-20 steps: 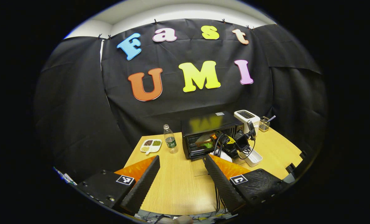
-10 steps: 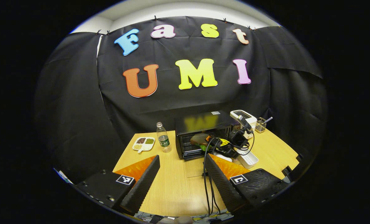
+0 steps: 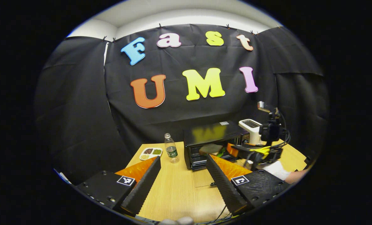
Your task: Open the electric oven with the left hand, put the food in, and close the electric oven.
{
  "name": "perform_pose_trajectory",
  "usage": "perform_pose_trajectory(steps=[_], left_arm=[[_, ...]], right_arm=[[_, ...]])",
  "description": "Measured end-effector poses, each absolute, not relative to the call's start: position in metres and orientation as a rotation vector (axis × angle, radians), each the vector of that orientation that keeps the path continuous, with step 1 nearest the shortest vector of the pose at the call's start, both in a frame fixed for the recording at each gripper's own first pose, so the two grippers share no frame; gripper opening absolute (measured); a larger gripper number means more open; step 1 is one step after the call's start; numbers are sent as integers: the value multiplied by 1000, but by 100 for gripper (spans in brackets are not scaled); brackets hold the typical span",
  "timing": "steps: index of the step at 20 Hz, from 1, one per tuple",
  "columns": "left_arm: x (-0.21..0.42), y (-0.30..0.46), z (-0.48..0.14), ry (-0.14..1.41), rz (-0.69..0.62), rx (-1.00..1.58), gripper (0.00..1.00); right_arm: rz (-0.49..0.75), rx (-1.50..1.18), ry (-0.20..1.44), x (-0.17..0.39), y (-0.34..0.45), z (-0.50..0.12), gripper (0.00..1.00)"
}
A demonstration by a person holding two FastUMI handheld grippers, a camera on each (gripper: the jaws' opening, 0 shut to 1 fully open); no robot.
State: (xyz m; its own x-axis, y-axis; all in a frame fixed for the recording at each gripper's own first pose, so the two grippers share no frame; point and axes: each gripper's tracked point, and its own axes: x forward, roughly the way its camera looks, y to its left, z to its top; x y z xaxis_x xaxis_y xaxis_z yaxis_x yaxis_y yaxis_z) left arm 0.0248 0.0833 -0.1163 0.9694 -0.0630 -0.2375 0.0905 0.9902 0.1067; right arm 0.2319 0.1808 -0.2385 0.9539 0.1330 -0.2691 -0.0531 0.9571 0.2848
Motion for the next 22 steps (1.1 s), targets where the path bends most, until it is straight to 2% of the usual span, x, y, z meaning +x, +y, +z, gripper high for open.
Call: perform_pose_trajectory(steps=[1, 2, 3, 4, 5, 6, 7, 8, 9, 10, 11, 12, 15, 16, 17, 18, 19, 20, 21, 22], left_arm=[[25, 84, -120, 233, -71, 106, 96], [28, 84, -123, 235, -65, 98, 96], [28, 84, -126, 236, -60, 93, 96], [27, 84, -129, 232, -58, 95, 96], [29, 82, -130, 223, -54, 102, 96], [30, 79, -137, 228, -53, 108, 96], [30, 75, -142, 234, -52, 108, 96], [31, 68, -151, 246, -55, 100, 96], [31, 62, -159, 263, -58, 85, 96], [32, 56, -170, 286, -61, 69, 96], [33, 50, -182, 306, -57, 59, 96], [33, 43, -196, 335, -55, 50, 96], [34, 20, -227, 385, -59, 42, 96], [34, 12, -240, 405, -65, 44, 96], [35, 2, -254, 427, -70, 44, 96], [36, -5, -267, 450, -73, 46, 96], [36, -12, -281, 476, -73, 38, 96], [37, -18, -295, 505, -72, 23, 96], [38, -25, -310, 535, -78, 10, 96], [37, -29, -324, 569, -77, 2, 96]], right_arm=[[106, 240, 273, 218, 173, -220, 100], [120, 208, 259, 204, 166, -204, 89], [123, 183, 243, 192, 157, -187, 100], [125, 170, 221, 182, 148, -168, 89], [125, 165, 194, 172, 139, -151, 100], [121, 167, 181, 161, 130, -136, 100], [122, 163, 169, 151, 121, -124, 89], [118, 153, 155, 143, 112, -113, 100], [108, 139, 143, 135, 99, -102, 100], [101, 133, 128, 126, 89, -92, 89], [102, 130, 109, 117, 80, -81, 100], [97, 116, 103, 109, 71, -77, 89], [74, 59, 103, 91, 38, -69, 89], [65, 51, 111, 86, 29, -69, 100], [62, 40, 113, 82, 21, -68, 89], [57, 26, 117, 77, 12, -67, 100], [52, 8, 121, 73, 5, -66, 89], [47, -12, 125, 70, -2, -67, 89], [46, -25, 131, 66, -8, -66, 100], [44, -32, 137, 63, -12, -68, 100]])
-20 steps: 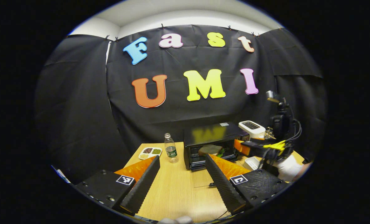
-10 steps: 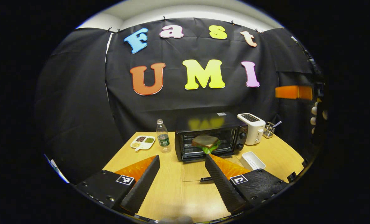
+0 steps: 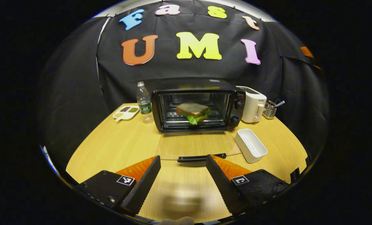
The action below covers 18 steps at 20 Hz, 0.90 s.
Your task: Open the electric oven with the left hand, put the food in, and close the electric oven.
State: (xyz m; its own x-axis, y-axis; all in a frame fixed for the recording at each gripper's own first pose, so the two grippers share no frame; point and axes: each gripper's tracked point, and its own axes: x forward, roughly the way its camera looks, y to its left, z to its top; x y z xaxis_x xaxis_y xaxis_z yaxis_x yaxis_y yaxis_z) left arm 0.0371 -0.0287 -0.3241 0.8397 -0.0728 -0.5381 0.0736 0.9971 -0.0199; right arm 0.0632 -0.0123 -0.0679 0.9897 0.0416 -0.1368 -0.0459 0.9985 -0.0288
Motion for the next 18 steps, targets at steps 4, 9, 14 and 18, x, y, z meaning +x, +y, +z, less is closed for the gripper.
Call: perform_pose_trajectory(steps=[4, 9, 14, 18], left_arm=[[44, -54, -374, 662, -108, 4, 97], [55, -74, -418, 735, -123, 5, 100], [72, -76, -439, 769, -115, 4, 96], [85, -79, -445, 760, -120, 11, 96]], right_arm=[[40, -67, 168, 61, -28, -84, 91], [20, -85, 208, 63, -43, -98, 100], [8, -75, 228, 70, -50, -105, 92], [1, -74, 240, 76, -55, -108, 92]])
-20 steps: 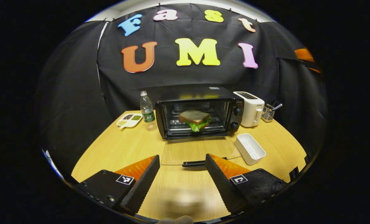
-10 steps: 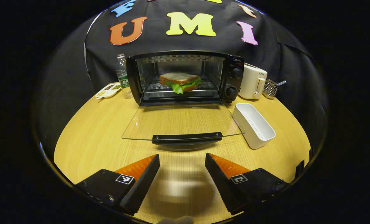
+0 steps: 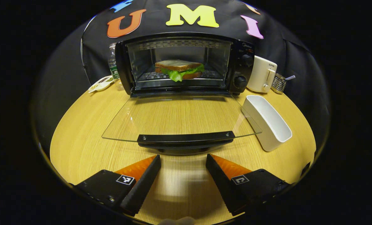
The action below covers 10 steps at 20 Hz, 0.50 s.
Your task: Open the electric oven with the left hand, put the food in, and close the electric oven.
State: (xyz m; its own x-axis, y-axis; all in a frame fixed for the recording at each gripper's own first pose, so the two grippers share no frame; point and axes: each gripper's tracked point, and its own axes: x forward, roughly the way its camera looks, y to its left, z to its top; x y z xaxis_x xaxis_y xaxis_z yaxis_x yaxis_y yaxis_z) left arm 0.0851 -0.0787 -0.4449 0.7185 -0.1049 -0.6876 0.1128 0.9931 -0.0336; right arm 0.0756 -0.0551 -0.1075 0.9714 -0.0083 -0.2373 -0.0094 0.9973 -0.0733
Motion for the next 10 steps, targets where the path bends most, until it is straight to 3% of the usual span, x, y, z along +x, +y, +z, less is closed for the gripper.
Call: perform_pose_trajectory(steps=[1, 2, 4, 10], left_arm=[[88, -80, -444, 759, -124, 13, 96], [88, -80, -446, 764, -121, 8, 100], [88, -81, -443, 759, -126, 8, 96], [91, -82, -419, 737, -121, 6, 95]], right_arm=[[0, -70, 243, 77, -55, -109, 92], [0, -65, 250, 78, -56, -110, 100], [-1, -57, 254, 81, -57, -112, 100], [16, -27, 258, 91, -52, -116, 100]])
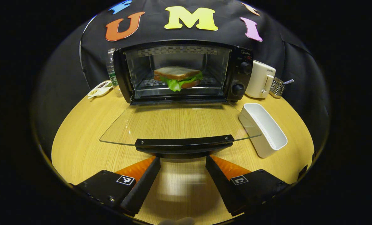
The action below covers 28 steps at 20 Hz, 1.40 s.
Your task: Open the electric oven with the left hand, put the food in, and close the electric oven.
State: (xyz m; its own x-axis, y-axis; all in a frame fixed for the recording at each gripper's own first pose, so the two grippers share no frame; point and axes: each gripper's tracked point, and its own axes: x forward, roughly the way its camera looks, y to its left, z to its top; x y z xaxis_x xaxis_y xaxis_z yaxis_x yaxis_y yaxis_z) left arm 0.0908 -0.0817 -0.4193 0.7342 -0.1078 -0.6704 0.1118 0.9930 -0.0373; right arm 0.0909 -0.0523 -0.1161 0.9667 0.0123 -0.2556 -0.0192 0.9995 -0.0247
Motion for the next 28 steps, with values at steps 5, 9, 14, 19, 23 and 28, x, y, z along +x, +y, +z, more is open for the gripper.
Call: perform_pose_trajectory(steps=[5, 9, 14, 19, 23, 28], left_arm=[[105, -84, -388, 704, -121, -2, 94], [129, -87, -354, 649, -122, 10, 94], [164, -86, -320, 595, -109, 10, 94], [200, -84, -292, 540, -98, 12, 94], [194, -88, -294, 550, -100, 19, 94], [173, -91, -285, 549, -72, 23, 95]], right_arm=[[23, 10, 252, 98, -54, -118, 100], [21, 40, 245, 103, -55, -122, 100], [15, 30, 235, 103, -59, -124, 100], [7, 30, 238, 102, -62, -126, 100], [13, 25, 228, 98, -62, -121, 100], [61, 35, 205, 96, -59, -116, 100]])
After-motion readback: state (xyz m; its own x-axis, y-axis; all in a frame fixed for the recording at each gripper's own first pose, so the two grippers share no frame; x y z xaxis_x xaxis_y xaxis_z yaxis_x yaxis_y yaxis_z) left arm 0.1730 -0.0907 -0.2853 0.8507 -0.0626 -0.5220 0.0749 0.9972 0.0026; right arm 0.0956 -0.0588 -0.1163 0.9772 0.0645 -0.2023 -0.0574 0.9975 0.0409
